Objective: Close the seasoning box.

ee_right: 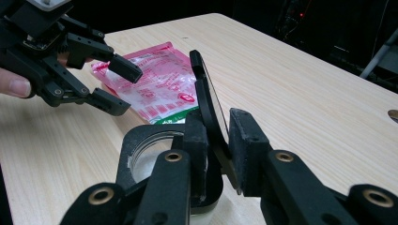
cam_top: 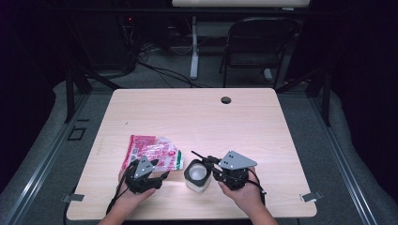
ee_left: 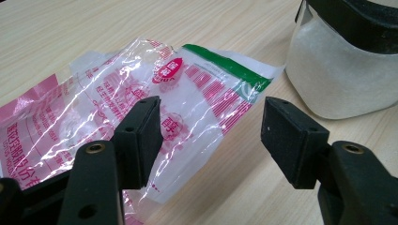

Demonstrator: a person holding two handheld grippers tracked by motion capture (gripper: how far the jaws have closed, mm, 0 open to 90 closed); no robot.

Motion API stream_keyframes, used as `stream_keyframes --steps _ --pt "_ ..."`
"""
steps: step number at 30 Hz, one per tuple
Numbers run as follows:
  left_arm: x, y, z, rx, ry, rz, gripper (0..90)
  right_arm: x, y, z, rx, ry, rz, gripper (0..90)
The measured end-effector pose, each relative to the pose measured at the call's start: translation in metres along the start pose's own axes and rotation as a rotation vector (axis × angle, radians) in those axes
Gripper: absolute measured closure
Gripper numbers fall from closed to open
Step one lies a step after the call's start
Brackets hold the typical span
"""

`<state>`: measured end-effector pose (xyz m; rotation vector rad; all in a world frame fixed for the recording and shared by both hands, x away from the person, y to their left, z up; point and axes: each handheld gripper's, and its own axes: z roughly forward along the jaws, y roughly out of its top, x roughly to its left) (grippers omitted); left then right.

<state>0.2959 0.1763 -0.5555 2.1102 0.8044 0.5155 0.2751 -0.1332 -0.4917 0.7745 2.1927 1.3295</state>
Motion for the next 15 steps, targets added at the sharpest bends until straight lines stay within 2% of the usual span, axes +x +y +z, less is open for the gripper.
stream_keyframes --steps 6,15 --pt "0.0009 0.0001 -0.0007 0.001 0.004 0.002 38.3 0.0019 -0.0002 0.0000 0.002 -0.004 -0.010 76.1" --pt "0.0012 0.0000 -0.0009 0.000 0.008 0.000 38.3 0.0051 -0.0008 0.0020 0.009 0.015 -0.011 72.2"
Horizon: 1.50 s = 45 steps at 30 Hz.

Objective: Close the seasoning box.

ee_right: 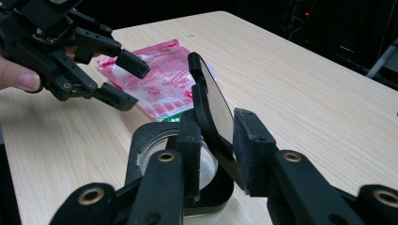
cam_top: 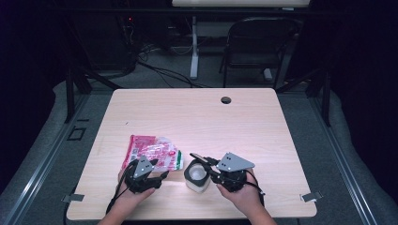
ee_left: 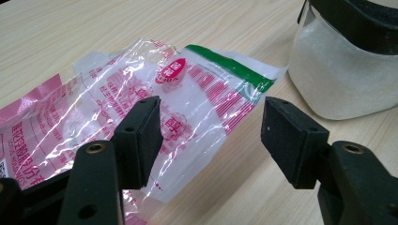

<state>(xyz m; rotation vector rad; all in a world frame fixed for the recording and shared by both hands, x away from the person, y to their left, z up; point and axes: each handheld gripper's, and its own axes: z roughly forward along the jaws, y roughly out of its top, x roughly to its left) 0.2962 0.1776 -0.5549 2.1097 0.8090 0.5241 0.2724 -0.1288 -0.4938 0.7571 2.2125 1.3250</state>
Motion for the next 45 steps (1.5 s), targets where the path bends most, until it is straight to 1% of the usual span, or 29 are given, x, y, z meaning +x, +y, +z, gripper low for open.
stream_keyframes --steps 4,16,21,23,29,33,45 --pt "0.000 0.000 0.000 -0.002 -0.001 -0.002 38.3 0.002 0.000 0.002 0.006 0.011 0.001 68.8" --pt "0.001 0.000 0.000 -0.003 0.003 -0.002 38.3 0.012 -0.003 0.010 0.025 0.051 -0.018 57.7" --pt "0.001 0.000 0.000 -0.005 0.007 -0.001 38.3 0.017 -0.003 0.013 0.039 0.057 -0.050 57.0" --pt "0.001 0.000 0.000 -0.006 0.007 -0.002 38.3 0.018 -0.003 0.013 0.041 0.052 -0.060 57.0" --pt "0.001 0.000 0.000 -0.005 0.009 -0.001 38.4 0.019 -0.004 0.014 0.039 0.056 -0.061 56.5" --pt "0.001 0.000 0.000 -0.005 0.007 -0.001 38.4 0.021 -0.004 0.015 0.044 0.052 -0.076 56.4" --pt "0.001 0.000 -0.001 -0.007 0.008 -0.001 38.4 0.022 -0.004 0.016 0.045 0.051 -0.075 55.6"
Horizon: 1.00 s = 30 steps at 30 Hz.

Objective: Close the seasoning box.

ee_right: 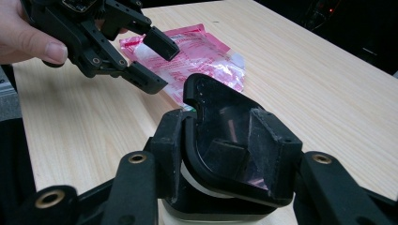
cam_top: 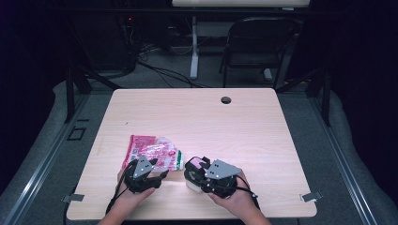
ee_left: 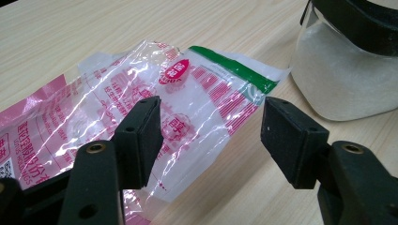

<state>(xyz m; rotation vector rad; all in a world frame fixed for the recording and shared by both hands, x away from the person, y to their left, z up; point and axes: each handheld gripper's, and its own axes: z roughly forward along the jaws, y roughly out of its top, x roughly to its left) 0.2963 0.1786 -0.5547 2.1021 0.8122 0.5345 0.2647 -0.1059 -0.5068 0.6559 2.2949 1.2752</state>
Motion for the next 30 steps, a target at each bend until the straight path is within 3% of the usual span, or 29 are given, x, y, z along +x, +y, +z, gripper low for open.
stream_keyframes --steps 30 --pt "0.0003 0.0000 -0.0003 -0.001 0.001 0.001 38.5 0.0040 -0.0012 0.0050 0.023 0.034 0.002 53.4"
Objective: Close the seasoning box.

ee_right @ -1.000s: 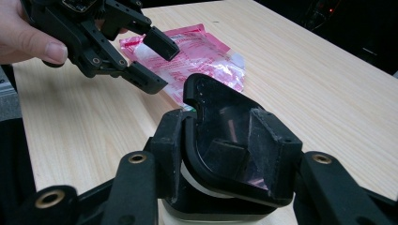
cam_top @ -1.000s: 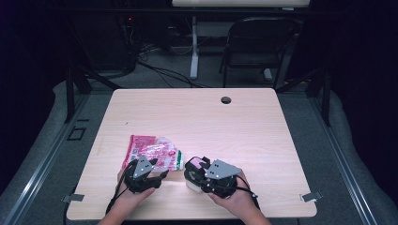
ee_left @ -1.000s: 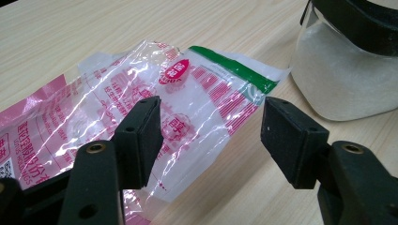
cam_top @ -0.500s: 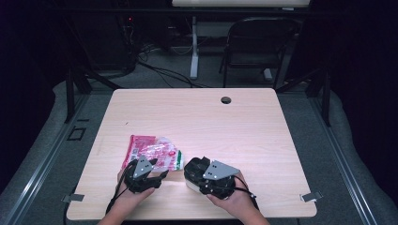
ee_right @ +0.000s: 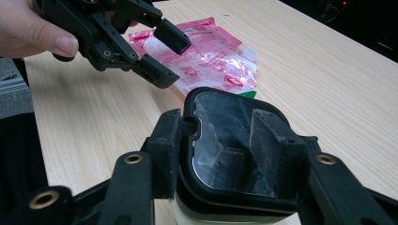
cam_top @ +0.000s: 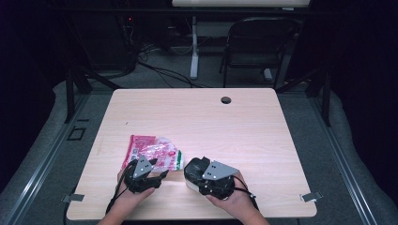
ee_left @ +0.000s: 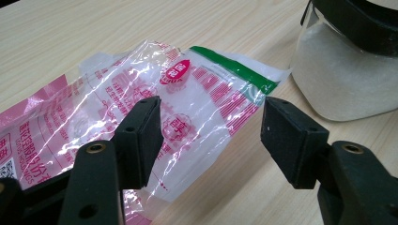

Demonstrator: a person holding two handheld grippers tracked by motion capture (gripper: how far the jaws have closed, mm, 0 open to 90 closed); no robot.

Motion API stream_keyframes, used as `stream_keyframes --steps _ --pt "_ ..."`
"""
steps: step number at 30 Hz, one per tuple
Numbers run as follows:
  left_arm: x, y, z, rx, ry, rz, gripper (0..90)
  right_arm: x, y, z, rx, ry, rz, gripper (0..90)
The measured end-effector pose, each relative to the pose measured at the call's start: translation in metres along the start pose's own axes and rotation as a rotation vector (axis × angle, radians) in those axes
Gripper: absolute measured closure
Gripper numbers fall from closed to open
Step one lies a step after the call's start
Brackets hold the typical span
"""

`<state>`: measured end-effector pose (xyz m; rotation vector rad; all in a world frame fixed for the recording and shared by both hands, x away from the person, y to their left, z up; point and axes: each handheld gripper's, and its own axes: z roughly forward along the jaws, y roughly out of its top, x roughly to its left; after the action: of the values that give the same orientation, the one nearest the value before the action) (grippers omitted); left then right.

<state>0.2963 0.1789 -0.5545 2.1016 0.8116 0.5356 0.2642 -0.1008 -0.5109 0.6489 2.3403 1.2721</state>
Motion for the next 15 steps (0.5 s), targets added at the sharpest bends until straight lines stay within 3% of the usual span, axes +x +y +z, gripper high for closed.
stream_keyframes --steps 8,15 --pt "0.0001 -0.0002 0.0003 0.000 0.001 -0.002 38.5 -0.0032 0.0001 -0.0016 -0.029 0.023 0.049 48.8" --pt "-0.0001 -0.0001 0.0003 0.000 0.001 -0.001 38.4 -0.0032 0.0001 -0.0013 -0.026 0.022 0.050 48.5"
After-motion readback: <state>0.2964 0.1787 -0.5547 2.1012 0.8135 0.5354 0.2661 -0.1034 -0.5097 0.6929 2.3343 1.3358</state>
